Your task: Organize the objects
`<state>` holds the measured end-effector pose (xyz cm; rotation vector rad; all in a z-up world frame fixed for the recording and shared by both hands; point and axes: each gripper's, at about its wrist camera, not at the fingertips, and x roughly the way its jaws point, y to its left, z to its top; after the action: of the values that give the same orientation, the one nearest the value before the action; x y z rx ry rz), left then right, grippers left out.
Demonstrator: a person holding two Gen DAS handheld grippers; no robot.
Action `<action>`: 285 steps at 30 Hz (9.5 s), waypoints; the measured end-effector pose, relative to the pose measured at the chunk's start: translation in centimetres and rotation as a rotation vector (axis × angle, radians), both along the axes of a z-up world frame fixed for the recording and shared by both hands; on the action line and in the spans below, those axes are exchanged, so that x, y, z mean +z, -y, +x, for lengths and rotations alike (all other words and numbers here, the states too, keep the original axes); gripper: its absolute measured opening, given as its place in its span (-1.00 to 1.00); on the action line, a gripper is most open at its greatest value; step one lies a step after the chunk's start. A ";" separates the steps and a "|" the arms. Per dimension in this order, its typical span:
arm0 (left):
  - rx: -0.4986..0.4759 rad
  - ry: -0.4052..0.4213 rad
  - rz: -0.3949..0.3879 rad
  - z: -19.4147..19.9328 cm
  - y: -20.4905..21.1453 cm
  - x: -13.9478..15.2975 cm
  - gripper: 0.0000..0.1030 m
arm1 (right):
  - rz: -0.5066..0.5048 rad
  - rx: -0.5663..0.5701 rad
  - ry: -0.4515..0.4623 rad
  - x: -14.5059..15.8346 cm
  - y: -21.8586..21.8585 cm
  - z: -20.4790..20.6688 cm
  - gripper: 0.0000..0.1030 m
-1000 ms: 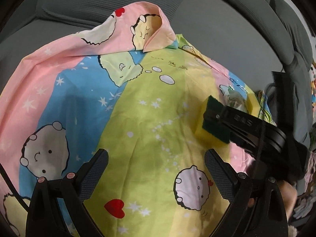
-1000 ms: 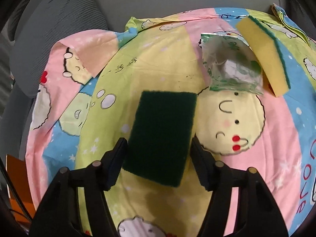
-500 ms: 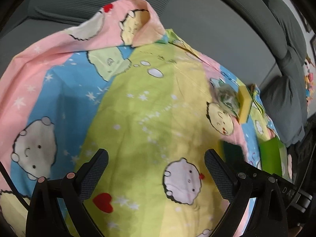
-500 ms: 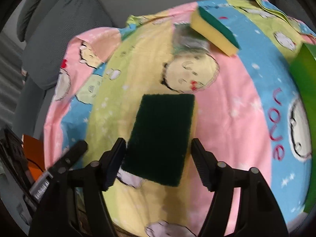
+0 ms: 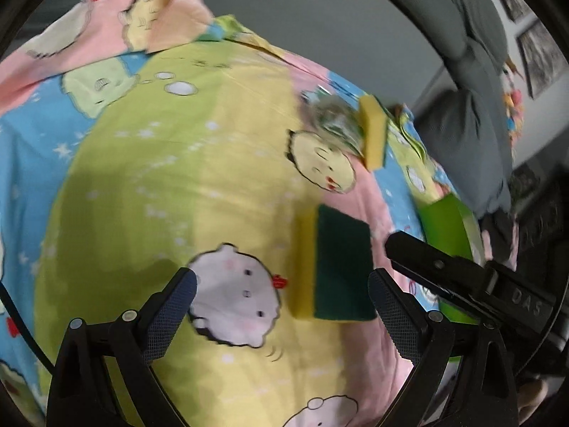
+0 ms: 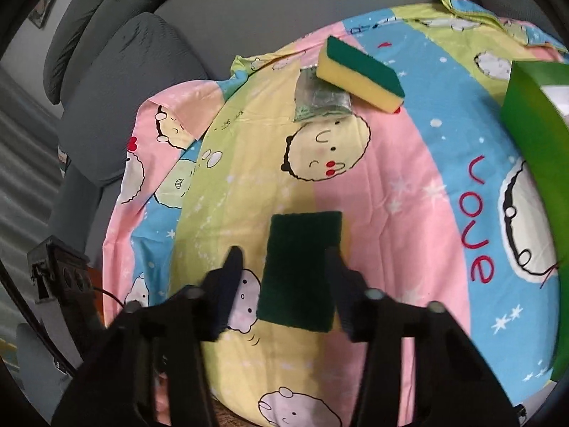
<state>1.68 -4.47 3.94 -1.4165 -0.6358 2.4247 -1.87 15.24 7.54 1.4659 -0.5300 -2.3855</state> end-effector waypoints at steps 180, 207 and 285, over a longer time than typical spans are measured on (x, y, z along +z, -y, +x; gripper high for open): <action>0.180 -0.065 -0.144 -0.6 3.2 3.0 0.64 | -0.105 -0.071 -0.126 4.9 -0.3 -4.4 -0.33; 0.018 -0.023 -0.213 -2.7 -4.7 -1.8 0.76 | 0.227 -0.264 -0.039 -2.5 -5.7 -4.2 0.47; 0.084 -0.237 -0.218 -1.2 -4.7 -2.9 1.00 | 0.408 -0.265 -0.191 -5.3 -5.2 -4.7 0.99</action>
<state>0.47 0.21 1.04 -1.1686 -0.3925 2.7438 -6.54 20.46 2.24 1.3614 -0.2072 -2.9412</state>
